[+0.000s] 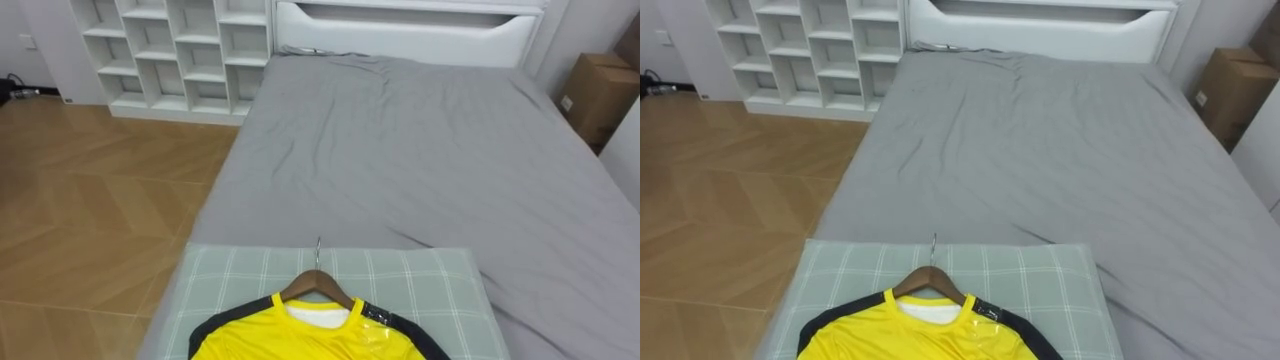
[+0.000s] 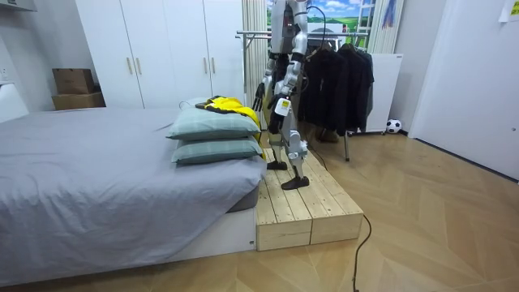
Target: Hang clothes
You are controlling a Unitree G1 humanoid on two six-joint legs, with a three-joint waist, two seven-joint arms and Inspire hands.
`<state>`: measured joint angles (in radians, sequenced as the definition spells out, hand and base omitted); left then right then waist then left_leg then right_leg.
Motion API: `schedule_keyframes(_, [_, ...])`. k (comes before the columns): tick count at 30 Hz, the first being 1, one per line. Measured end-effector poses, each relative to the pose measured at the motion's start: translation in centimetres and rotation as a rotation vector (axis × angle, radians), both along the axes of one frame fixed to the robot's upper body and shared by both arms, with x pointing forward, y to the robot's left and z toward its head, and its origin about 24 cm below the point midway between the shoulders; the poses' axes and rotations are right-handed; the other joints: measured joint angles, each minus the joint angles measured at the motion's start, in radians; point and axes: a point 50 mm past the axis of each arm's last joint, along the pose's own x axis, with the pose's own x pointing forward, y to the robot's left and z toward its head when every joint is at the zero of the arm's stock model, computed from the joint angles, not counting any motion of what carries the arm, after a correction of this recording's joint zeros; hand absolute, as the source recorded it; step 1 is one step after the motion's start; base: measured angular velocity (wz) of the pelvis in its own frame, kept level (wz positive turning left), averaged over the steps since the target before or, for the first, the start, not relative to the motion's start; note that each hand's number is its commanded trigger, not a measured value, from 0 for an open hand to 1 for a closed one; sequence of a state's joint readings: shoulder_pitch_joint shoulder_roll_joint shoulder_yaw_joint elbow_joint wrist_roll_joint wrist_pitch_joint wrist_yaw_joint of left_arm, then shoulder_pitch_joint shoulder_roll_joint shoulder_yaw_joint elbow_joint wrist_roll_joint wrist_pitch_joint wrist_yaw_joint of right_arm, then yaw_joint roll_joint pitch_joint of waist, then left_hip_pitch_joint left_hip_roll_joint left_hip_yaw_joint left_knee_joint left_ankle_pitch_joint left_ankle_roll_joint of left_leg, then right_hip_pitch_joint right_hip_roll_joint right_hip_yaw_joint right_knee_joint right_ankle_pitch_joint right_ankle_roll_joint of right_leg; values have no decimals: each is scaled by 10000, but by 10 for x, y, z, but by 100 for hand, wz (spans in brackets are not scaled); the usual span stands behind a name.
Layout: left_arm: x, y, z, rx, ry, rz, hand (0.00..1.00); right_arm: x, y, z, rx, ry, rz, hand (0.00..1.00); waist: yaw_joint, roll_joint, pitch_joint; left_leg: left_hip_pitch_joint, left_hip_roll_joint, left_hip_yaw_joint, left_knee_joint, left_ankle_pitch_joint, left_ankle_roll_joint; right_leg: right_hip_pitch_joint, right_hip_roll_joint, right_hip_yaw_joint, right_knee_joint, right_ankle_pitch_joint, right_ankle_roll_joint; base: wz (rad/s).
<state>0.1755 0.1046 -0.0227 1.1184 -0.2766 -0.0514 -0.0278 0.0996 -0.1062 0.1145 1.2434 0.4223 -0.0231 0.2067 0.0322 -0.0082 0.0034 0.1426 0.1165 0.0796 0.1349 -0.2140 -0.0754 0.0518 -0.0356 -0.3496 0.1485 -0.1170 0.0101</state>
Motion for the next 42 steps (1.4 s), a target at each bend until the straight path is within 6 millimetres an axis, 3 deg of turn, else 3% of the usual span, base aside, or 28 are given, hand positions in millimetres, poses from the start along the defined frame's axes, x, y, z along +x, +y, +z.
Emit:
schedule_keyframes(7, [-1,3,1,437,-61,468,0,-1,0,0,-1,16,-19,0,14,-3,2,48,-1,27,0,0,0,27,6,48,0,0,0,0])
schedule_keyframes(19, [-14,27,10,2993,179,1141,0,-3,-2,0,-17,-47,-60,0,22,64,7,202,0,1,-56,-14,17,195,7,34,17,2,-2,0])
schedule_keyframes(27, [13,54,31,5881,-996,711,0,-4,-5,1,-43,-179,-172,0,-46,120,16,268,-16,-159,-55,-15,21,360,7,51,2,0,1,5])
schedule_keyframes(42, [68,56,74,9199,-4292,-297,0,-2,-13,4,-345,-553,162,0,-48,149,29,244,-82,-259,-3,-13,25,332,40,523,7,-15,17,2])
